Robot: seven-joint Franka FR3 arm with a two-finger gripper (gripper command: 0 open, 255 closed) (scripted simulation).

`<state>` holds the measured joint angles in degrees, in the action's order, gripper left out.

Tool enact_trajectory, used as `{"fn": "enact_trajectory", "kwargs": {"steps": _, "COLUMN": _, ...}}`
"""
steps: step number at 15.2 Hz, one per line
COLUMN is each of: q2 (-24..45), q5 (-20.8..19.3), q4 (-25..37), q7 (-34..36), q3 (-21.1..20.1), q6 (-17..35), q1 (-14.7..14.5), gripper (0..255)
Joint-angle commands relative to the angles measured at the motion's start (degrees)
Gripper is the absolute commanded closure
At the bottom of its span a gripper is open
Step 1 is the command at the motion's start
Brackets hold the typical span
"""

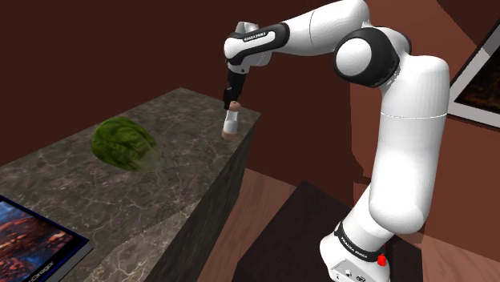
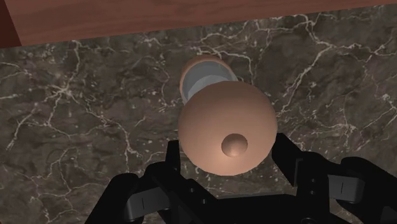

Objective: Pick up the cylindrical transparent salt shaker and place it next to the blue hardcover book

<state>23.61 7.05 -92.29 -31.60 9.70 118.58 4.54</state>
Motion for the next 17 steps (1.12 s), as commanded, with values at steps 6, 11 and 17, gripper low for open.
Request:
{"fn": "enact_trajectory", "kwargs": {"steps": 6, "q2": 0.06, "q5": 0.0, "q4": 0.0, "q7": 0.0, "q3": 0.0, "q6": -0.03, "q1": 0.01, "gripper": 255}}
{"fn": "enact_trajectory", "kwargs": {"steps": 11, "q2": -1.01, "q5": -0.32, "q4": 2.32, "q7": 0.31, "q3": 0.13, "q6": -3.39, "q1": -0.01, "gripper": 255}}
{"fn": "enact_trajectory", "kwargs": {"steps": 17, "q2": -1.91, "q5": -0.62, "q4": 5.64, "q7": 0.65, "q3": 0.26, "q6": -7.59, "q1": 0.04, "gripper": 255}}
